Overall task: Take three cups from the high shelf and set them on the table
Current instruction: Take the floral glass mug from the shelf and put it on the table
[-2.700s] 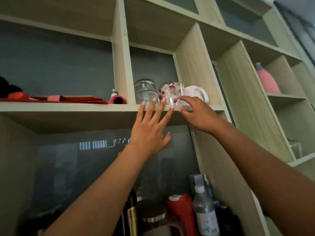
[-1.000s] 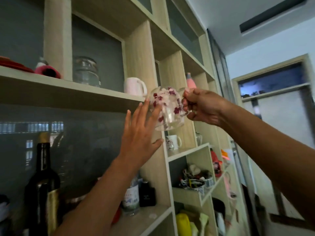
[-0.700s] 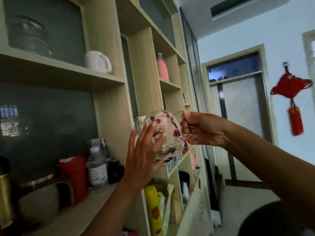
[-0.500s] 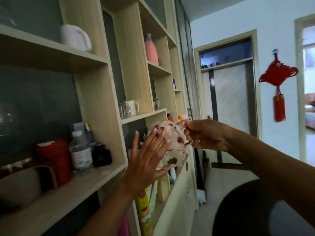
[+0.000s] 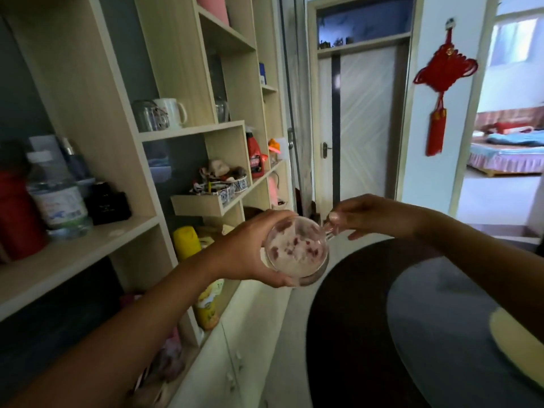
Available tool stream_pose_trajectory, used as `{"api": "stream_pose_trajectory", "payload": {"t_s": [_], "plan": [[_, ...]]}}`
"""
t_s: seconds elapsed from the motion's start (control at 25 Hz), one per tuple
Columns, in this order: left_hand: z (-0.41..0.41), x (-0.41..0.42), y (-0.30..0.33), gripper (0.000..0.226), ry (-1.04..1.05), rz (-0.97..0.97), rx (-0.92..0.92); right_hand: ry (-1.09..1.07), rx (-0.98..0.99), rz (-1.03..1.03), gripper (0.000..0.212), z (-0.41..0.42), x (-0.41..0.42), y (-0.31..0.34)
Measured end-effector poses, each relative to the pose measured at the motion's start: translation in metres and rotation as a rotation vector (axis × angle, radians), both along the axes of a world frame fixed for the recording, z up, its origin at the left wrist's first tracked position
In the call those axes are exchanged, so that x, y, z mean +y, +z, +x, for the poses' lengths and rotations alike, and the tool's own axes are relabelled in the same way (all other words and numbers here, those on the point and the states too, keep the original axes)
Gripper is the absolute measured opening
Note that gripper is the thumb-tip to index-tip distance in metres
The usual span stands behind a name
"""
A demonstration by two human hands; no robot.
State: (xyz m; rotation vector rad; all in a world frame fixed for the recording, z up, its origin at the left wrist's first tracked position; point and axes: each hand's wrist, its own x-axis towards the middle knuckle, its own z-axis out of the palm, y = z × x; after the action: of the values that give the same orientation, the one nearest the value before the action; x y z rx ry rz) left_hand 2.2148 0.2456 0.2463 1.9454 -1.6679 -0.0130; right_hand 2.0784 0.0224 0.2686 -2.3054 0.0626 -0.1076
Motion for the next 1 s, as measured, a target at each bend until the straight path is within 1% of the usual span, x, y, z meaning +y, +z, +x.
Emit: {"api": "stream_pose_trajectory", "payload": {"t_s": [0.08,0.2,0.32,0.44,0.52,0.6,0.68,0.76,0.84,1.0], "plan": [[-0.005,-0.009,-0.002,0.085,-0.028,0.077,0.108,0.024,0.11,0.068,0.035,-0.01,-0.011,-0.009],[-0.009,-0.023,-0.015,0.09,-0.046,0.178,0.231,0.045,0.247,0.163,0.034,-0.02,-0.019,-0.023],[-0.011,-0.037,-0.035,0.085,-0.067,0.25,0.341,-0.012,0.295,0.231,0.033,-0.026,-0.028,-0.045],[-0.009,-0.048,-0.055,0.091,-0.037,0.352,0.415,-0.053,0.352,0.333,0.027,-0.033,-0.041,-0.075],[-0.007,-0.052,-0.071,0.094,0.029,0.425,0.37,-0.099,0.382,0.41,0.028,-0.039,-0.051,-0.099],[-0.007,-0.054,-0.089,0.089,0.119,0.472,0.285,-0.197,0.384,0.484,0.034,-0.045,-0.062,-0.127],[-0.01,-0.056,-0.111,0.075,0.184,0.505,0.168,-0.305,0.394,0.536,0.036,-0.05,-0.067,-0.162],[-0.015,-0.055,-0.135,0.061,0.222,0.542,0.076,-0.421,0.401,0.562,0.024,-0.054,-0.067,-0.203],[-0.022,-0.054,-0.158,0.056,0.245,0.599,0.038,-0.56,0.394,0.631,0.013,-0.056,-0.059,-0.246],[-0.039,-0.051,-0.203,0.051,0.278,0.675,0.053,-0.809,0.356,0.792,0.013,-0.045,-0.035,-0.328]]}}
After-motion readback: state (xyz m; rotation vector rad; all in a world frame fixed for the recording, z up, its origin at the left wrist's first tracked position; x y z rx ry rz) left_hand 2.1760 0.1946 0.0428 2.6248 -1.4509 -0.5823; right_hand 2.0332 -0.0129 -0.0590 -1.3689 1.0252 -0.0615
